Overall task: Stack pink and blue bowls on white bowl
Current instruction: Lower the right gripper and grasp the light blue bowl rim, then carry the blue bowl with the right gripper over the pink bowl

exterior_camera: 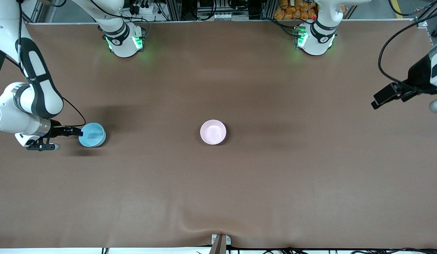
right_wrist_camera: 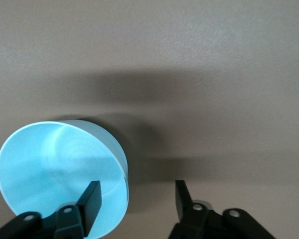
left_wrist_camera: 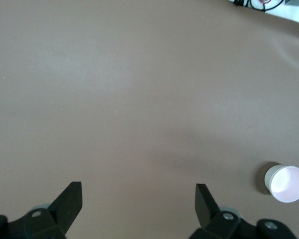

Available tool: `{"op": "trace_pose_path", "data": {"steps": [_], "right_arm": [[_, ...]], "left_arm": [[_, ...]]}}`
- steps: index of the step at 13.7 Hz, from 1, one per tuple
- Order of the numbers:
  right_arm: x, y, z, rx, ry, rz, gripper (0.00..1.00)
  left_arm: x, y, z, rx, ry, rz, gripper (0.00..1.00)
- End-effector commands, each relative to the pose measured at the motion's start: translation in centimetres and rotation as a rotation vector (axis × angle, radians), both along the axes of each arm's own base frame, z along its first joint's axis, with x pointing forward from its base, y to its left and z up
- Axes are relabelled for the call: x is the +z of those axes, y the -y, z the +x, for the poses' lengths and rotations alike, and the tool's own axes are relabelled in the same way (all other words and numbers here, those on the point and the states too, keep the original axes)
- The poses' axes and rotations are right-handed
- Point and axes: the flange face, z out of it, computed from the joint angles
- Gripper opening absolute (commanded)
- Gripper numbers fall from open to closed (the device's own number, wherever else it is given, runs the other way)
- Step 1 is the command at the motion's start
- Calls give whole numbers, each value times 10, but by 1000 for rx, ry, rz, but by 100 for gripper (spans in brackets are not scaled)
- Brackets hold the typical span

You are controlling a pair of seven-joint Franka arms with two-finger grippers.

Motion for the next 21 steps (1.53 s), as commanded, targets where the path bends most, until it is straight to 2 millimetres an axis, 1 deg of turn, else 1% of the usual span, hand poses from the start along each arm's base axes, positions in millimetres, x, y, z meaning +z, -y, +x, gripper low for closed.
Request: {"op": "trace_pose_path", "data": {"steps": [1, 2, 4, 5, 6, 8, 9, 10, 11, 12, 13, 15, 17, 18, 19, 21], "right_arm": [[0, -3, 3, -11, 17, 41, 58], [-6, -2, 1, -11, 9, 44, 52], [-8, -4, 1, -8, 4, 46, 37], [-7, -3, 1, -10, 6, 46, 29], [-11, -1, 0, -11, 2, 47, 27], [-12, -1, 0, -11, -1, 48, 4], [-12, -3, 0, -8, -3, 49, 0], [-9, -5, 1, -10, -6, 50, 0], [-4, -12, 4, -6, -9, 53, 0], [3, -20, 6, -1, -20, 66, 0], [16, -31, 13, -26, -32, 97, 0], [41, -61, 28, -93, -59, 140, 0], [58, -108, 46, -154, -62, 114, 0], [65, -137, 53, -193, -65, 102, 0], [77, -170, 62, -243, -61, 94, 0], [105, -237, 80, -350, -42, 94, 0]], "left_arm": [[0, 0, -28, -17, -12, 16, 100], [3, 1, -36, -19, -15, 17, 100], [3, 2, -47, -22, -18, 21, 100], [2, 2, -49, -23, -21, 24, 100], [3, 1, -49, -21, -25, 24, 100], [5, 1, -50, -22, -24, 24, 100], [6, 1, -50, -22, -22, 24, 100], [5, 2, -50, -25, -24, 25, 100], [4, 4, -50, -28, -25, 25, 100], [4, 6, -50, -31, -27, 25, 100], [4, 4, -50, -33, -28, 25, 100], [4, 2, -52, -58, -39, 27, 100], [4, 2, -52, -66, -41, 25, 100], [3, 2, -52, -80, -44, 24, 100], [5, 2, -53, -80, -42, 24, 100], [4, 2, -53, -81, -44, 24, 100]]}}
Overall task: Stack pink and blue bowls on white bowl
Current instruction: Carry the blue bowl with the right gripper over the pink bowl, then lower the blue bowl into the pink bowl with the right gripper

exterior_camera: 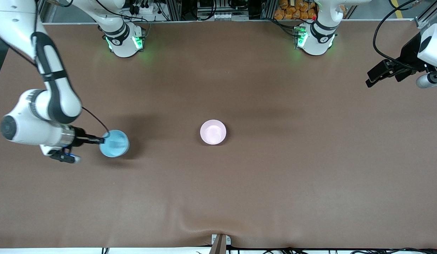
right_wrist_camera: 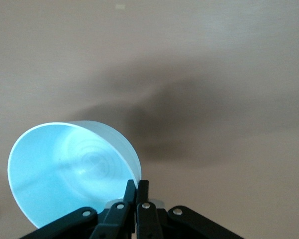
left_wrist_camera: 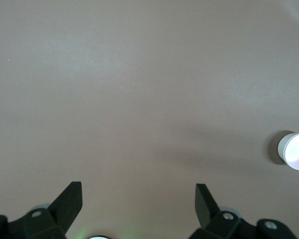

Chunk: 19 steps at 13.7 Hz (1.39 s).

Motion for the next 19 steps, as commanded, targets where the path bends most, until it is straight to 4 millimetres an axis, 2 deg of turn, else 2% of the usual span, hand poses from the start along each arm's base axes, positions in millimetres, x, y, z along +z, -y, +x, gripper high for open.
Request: {"op": "trace_pose_path", "data": {"steps": [1, 3, 5, 6, 8, 11, 14, 15, 17, 19], "right_arm": [[43, -80, 17, -139, 13, 13, 0], [61, -126, 20, -197, 17, 16, 0], [69, -171, 12, -254, -5, 23, 0], [72, -200, 6, -274, -15, 30, 0], [71, -257, -6, -306, -33, 29, 0], [60, -308, -28, -344, -53, 13, 0], [24, -353, -63, -348, -43, 4, 0], [15, -360, -71, -366, -31, 7, 0], [9, -379, -86, -343, -29, 6, 0], [4, -380, -91, -356, -45, -8, 0]], "left_arm": [[5, -3, -9, -17, -3, 10, 100], [6, -4, -8, -15, 0, 11, 100], [9, -3, -8, -15, 6, 9, 100], [9, -3, -8, -15, 9, 9, 100], [6, -4, -7, -13, 3, 9, 100], [4, -4, -5, -13, -3, 11, 100], [3, -7, -3, -7, -4, 8, 100], [2, -8, -1, -5, 9, 8, 100], [6, -9, 3, -3, 45, 5, 100], [7, -10, 5, -1, 59, 4, 100]]}}
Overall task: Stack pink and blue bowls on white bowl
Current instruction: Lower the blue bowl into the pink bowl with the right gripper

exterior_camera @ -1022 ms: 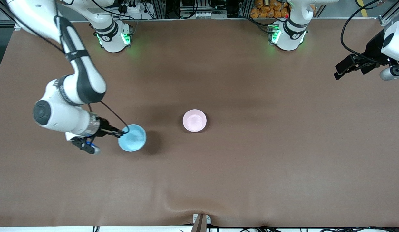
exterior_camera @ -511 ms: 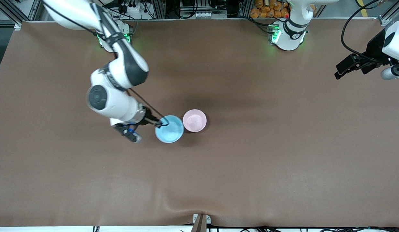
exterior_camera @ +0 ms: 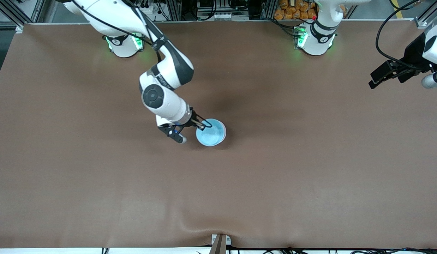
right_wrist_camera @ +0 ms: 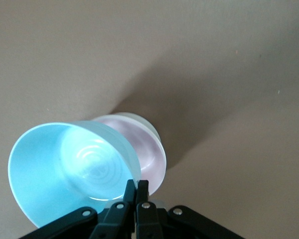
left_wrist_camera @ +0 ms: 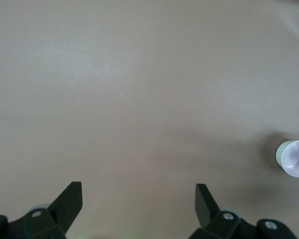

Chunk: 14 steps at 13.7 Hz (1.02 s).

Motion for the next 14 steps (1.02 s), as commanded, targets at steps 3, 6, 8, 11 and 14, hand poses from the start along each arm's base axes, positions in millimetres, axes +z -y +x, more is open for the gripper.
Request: {"op": "trace_pose_path", "data": {"steps": [3, 6, 8, 11, 14], "right_arm": [[-10, -3, -13, -23, 15, 3, 0], [-16, -2, -15, -23, 15, -3, 0], [-23, -1, -15, -22, 11, -9, 0], [-32, -4, -16, -21, 15, -9, 0], [-41, -2, -15, -8, 23, -26, 0]], "left_arm": [[-6, -13, 3, -12, -3, 11, 100], [-8, -12, 5, -44, -8, 6, 100], [-9, -13, 3, -52, -18, 7, 100], [-8, -14, 2, -51, -20, 8, 100], [-8, -19, 1, -44, -28, 8, 100]]}}
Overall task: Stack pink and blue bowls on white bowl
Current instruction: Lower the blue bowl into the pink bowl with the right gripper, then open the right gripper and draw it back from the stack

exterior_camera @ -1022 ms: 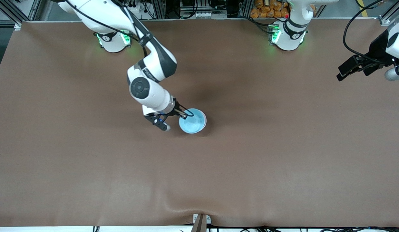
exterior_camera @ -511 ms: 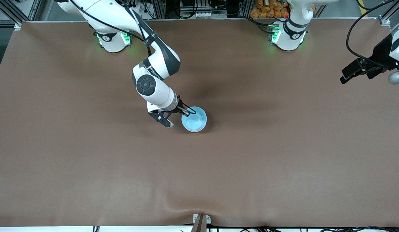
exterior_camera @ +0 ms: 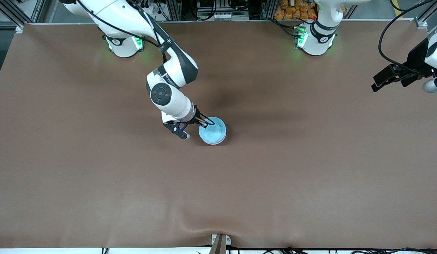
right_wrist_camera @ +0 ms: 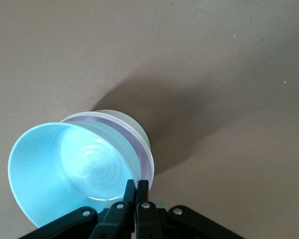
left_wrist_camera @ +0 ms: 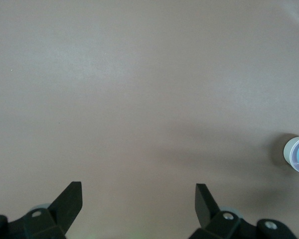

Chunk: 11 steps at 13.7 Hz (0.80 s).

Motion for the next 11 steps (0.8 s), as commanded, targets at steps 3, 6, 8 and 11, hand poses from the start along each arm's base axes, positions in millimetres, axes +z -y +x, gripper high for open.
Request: {"op": "trace_pose_path", "data": {"steps": [3, 6, 8, 11], "right_arm": [[-16, -2, 0, -3, 24, -10, 0], [-25, -1, 0, 0, 13, -17, 8], [-23, 3, 3, -7, 5, -18, 72], [9, 2, 20, 4, -25, -24, 100]], "left_arm": [[3, -5, -4, -12, -4, 4, 100], [2, -5, -4, -11, -5, 4, 100], [2, -5, -4, -11, -8, 5, 100], [4, -6, -6, -9, -8, 5, 100]]}}
